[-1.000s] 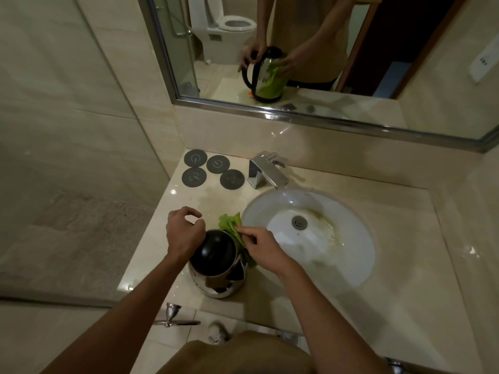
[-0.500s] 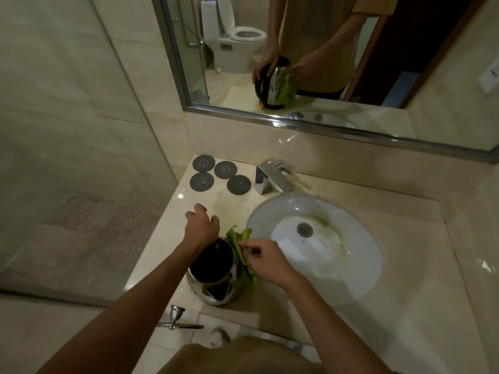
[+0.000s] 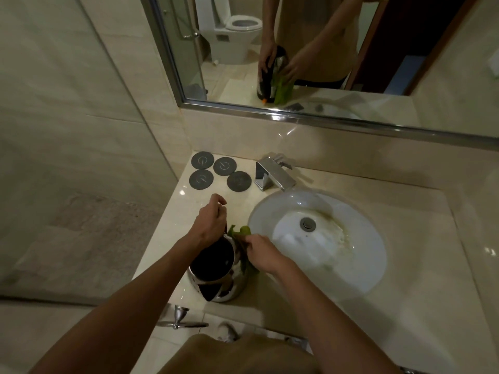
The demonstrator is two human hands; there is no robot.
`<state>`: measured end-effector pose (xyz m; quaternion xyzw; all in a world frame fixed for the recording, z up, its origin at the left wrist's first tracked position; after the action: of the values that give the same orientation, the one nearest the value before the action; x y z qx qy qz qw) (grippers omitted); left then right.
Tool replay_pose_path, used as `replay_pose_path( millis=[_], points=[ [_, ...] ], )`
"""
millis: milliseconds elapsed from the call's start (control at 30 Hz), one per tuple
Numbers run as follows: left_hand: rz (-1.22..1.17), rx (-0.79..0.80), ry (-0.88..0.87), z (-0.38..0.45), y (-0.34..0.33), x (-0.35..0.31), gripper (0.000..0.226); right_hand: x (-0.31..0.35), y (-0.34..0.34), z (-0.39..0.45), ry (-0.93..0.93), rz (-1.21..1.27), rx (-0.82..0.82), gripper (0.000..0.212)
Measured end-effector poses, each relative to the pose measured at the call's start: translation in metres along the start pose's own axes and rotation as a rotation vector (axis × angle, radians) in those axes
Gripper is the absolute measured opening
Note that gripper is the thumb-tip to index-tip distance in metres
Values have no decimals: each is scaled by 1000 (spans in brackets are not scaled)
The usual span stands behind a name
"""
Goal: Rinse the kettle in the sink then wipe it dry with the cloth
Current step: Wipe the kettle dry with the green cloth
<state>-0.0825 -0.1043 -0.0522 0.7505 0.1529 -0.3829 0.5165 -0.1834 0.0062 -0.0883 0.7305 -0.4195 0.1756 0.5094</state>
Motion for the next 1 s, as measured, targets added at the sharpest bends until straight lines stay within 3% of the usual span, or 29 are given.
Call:
replay_pose_path(
  millis=[133,300,633,800,933,1000],
  points=[
    [6,21,-1,2,-1,-2,13,-12,-7,-12,-33,27,-50,39],
    [10,-7,-15,5,-3,-2,14,11,9,-23,209,33,-163,35],
    [-39,-27,18,5,-5,-4,39,27,13,-32,311,-146,-162,33],
    [-45,-16,33,5,-5,-6,38,33,16,-25,208,-116,-93,24],
    [40,-6,28,5,-4,-5,16,19,12,6,7,-103,12,16],
    [71,-6,26,4,-4,-5,17,1,3,16,-68,-54,57,28]
  ],
)
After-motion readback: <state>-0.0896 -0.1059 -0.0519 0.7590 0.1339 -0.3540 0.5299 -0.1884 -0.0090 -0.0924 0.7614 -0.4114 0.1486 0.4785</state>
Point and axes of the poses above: each hand's wrist, its own z-axis towards the middle knuckle, its own y-axis out of the back of the hand, x = y × z, the point moved 4 cm from there along z, towards the middle knuckle, and after that the axes turned 5 degrees about -x, right-handed, at the moved point
